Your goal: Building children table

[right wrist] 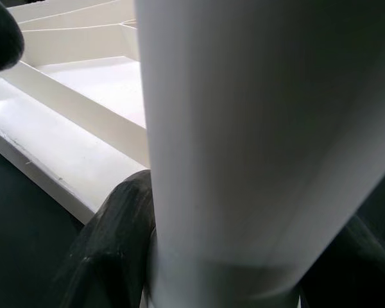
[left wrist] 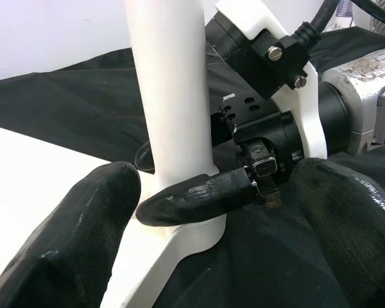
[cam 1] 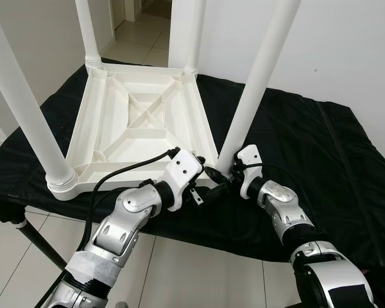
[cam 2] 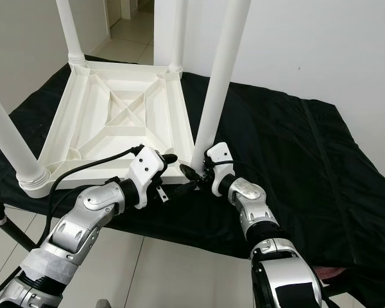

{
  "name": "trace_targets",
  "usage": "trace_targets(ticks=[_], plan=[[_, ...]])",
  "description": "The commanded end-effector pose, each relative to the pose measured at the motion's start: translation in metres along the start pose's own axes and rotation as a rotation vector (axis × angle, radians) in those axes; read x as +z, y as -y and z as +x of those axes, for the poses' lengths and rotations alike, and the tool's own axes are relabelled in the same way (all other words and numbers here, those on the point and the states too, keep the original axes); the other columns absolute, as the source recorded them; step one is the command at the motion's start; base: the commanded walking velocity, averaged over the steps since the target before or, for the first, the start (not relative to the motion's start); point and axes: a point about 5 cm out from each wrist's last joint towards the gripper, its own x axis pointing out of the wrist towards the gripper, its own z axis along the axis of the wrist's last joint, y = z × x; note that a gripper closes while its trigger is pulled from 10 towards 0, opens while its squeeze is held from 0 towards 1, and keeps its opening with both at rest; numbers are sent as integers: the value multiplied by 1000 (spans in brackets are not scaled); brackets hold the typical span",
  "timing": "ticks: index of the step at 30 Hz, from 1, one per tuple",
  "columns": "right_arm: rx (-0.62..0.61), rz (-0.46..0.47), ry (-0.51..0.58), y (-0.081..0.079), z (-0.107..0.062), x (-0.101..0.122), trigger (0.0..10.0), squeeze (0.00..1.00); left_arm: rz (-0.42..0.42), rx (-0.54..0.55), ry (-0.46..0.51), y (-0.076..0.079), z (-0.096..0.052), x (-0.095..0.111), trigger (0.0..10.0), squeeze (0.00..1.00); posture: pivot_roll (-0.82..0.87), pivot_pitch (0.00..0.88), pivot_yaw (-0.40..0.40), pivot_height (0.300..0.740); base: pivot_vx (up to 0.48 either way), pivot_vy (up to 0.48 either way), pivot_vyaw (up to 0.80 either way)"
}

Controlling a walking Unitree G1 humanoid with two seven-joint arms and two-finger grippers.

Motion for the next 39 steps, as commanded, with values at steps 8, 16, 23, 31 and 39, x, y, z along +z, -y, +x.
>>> trace_targets(ticks=[8,16,23,31,39], plan=[[-53,85,-40,-5,-13,-23,10000,0,6,-14,1,2,2,1,10000,0,-11,0,-83,740,0,0,0],[-241,107,-7,-3,-11,-18,10000,0,2,-20,-1,3,2,0,10000,0,-22,0,-79,740,0,0,0],[-531,196,-1,-12,-6,-10,10000,0,-5,-40,3,8,5,-1,10000,0,-36,0,-76,740,0,0,0],[-691,220,-13,-38,5,-4,10000,0,-6,-40,3,9,5,-2,10000,0,-24,0,-94,740,0,0,0],[-611,237,101,-44,5,11,10000,1000,-8,-35,1,10,4,-3,10000,0,-20,0,-97,740,0,0,0]])
